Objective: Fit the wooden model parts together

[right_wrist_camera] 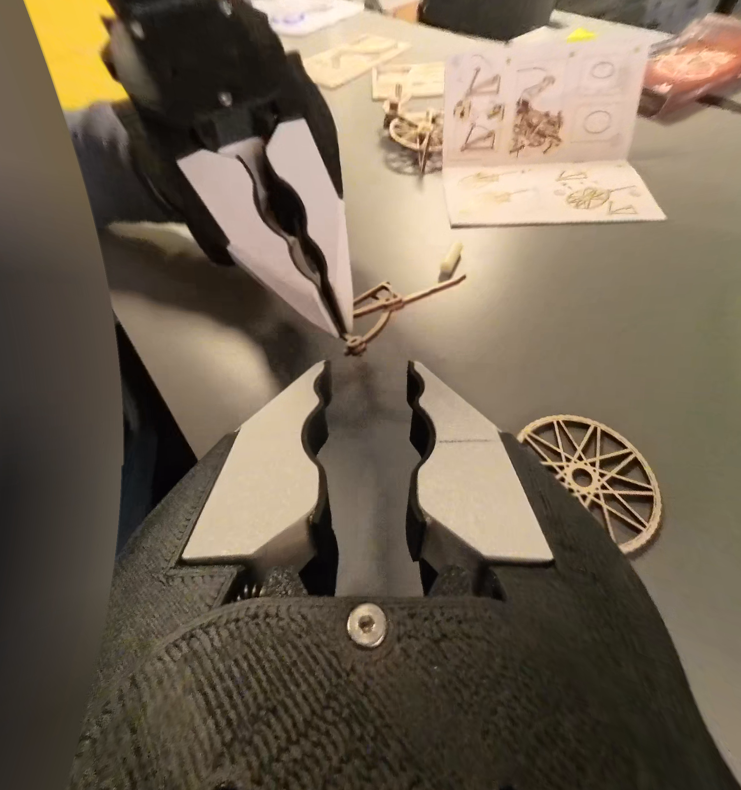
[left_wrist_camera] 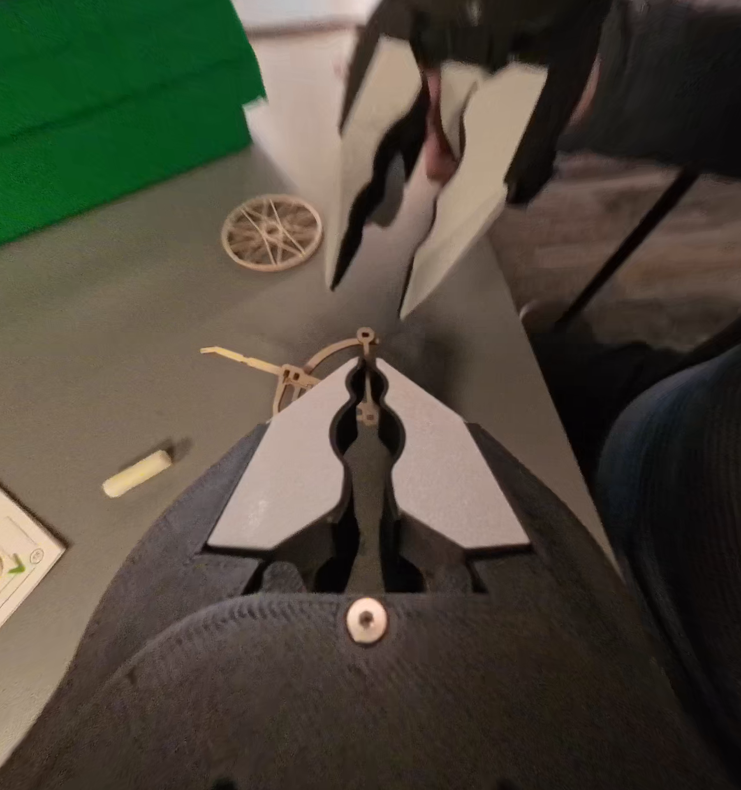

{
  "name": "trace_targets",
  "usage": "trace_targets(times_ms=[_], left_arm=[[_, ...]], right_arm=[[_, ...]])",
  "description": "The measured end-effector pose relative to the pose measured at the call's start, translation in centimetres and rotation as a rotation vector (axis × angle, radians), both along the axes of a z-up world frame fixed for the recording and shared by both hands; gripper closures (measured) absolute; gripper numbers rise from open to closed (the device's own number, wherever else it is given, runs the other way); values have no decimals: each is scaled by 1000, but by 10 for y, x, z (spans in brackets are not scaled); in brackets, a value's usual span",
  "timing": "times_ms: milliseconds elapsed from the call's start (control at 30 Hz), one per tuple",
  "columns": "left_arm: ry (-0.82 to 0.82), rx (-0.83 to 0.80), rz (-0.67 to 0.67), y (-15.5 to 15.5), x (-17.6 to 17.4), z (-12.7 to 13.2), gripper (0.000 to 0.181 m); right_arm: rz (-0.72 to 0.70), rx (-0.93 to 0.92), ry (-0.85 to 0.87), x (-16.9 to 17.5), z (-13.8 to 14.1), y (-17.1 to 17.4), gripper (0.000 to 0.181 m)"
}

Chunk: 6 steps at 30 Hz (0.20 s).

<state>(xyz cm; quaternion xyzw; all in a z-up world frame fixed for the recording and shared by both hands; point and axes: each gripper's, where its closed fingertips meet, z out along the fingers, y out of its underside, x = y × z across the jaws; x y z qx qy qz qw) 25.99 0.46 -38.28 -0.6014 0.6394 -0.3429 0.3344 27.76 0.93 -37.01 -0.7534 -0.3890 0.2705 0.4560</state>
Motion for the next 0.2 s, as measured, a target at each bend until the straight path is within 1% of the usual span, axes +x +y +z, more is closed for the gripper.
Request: trace_targets(times_ms=[67, 133, 200], left_arm=[[-163, -77, 27, 3, 1, 24, 181], [-333, -178, 19, 4, -2, 51, 181], [-475, -273, -18, 3, -9, 75, 181]], right_arm=[[-19, 34, 61, -6, 15, 0, 146], [-29, 91, 90, -12, 31, 1, 146], [-30, 145, 107, -17, 46, 2, 146]])
